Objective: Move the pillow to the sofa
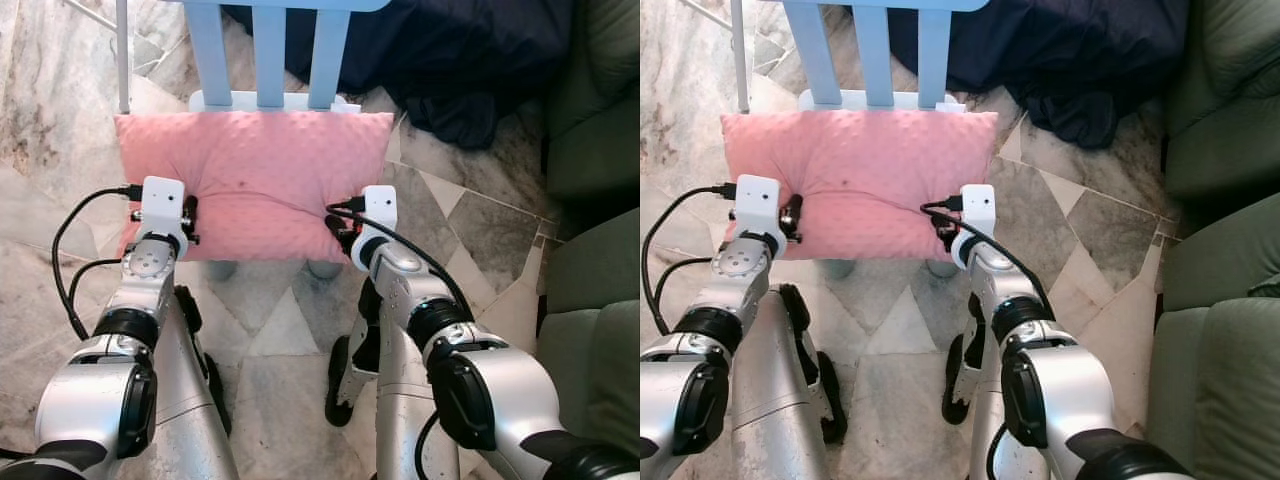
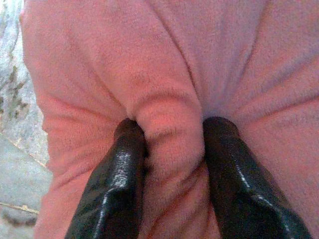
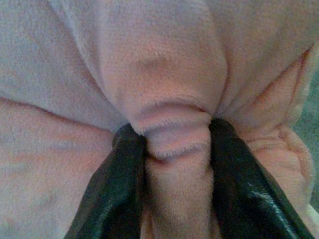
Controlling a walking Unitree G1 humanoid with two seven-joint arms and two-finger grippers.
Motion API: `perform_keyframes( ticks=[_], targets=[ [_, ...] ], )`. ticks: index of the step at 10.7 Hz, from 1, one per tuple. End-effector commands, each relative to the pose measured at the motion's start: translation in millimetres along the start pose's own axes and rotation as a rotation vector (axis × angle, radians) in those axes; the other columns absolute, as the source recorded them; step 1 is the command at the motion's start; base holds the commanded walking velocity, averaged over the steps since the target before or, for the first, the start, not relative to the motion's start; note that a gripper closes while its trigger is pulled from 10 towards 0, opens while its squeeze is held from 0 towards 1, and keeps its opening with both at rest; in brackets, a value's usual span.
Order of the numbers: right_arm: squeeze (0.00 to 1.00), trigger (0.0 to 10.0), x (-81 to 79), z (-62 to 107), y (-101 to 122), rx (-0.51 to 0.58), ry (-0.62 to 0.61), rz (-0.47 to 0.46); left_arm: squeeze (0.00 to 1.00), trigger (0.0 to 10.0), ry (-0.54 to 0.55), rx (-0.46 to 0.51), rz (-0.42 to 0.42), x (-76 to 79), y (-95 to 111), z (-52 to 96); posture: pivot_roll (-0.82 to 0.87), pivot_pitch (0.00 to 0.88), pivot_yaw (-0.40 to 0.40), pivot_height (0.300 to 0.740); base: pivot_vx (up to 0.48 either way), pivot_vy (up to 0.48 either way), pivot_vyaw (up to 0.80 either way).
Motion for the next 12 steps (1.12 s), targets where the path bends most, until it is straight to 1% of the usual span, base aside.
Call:
perform_keyframes(
  ticks=[1,4,5,6,8,9,10,11,12],
  targets=[
    [0.00,0.0,2.5,7.3,-42,-0.153,-0.015,-0.044,0.00,0.0,-0.061,-0.148,0.006,13.9,-39,12.0,0.08,0.535,-0.143,0.508,0.000,0.000,0.00],
    [0.00,0.0,3.6,7.4,-42,-0.151,-0.020,-0.033,0.00,0.0,-0.069,-0.132,0.003,13.1,-33,9.9,0.07,0.510,-0.145,0.508,0.000,0.000,0.00],
    [0.00,0.0,4.4,7.2,-40,-0.144,-0.020,-0.027,0.00,0.0,-0.079,-0.125,-0.001,14.0,-31,9.1,0.07,0.492,-0.145,0.508,0.000,0.000,0.00],
    [0.00,0.0,6.1,6.5,-34,-0.121,-0.019,-0.022,0.00,0.0,-0.097,-0.103,-0.021,15.0,-25,7.0,0.07,0.462,-0.142,0.508,0.000,0.000,0.00],
    [0.00,0.0,11.0,6.1,-24,-0.074,-0.012,-0.047,0.00,0.0,-0.134,-0.046,-0.049,14.5,-15,5.1,0.08,0.365,-0.114,0.508,0.000,0.000,0.00],
    [0.00,0.0,15.2,7.6,-23,-0.058,0.001,-0.024,0.00,0.0,-0.150,-0.013,-0.059,13.5,-12,6.1,0.08,0.328,-0.104,0.508,0.000,0.000,0.00],
    [0.00,0.0,23.9,10.4,-19,-0.028,0.019,0.010,0.00,0.0,-0.158,0.022,-0.054,13.2,-10,8.2,0.08,0.250,-0.095,0.508,0.000,0.000,0.00],
    [0.00,0.0,34.1,13.8,-11,0.015,0.031,0.026,0.00,0.0,-0.159,0.081,-0.050,14.1,-7,11.5,0.07,0.199,-0.093,0.508,0.000,0.000,0.00],
    [0.00,0.0,45.3,17.7,-4,0.059,0.012,0.024,0.00,0.0,-0.155,0.118,-0.027,14.4,-4,14.6,0.06,0.143,-0.090,0.508,0.000,0.000,0.00]
  ],
)
Point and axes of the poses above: a point about 5 cm out from each wrist's last joint towards the gripper, its own z axis pointing back from the gripper into the wrist, its own y axis along the axis of the wrist's last joint, x = y × z, the point moved 1 cm from there along -z, pointing out of the wrist towards the gripper, and after that the axes turned 1 degree about -z, right-handed, at the moved point
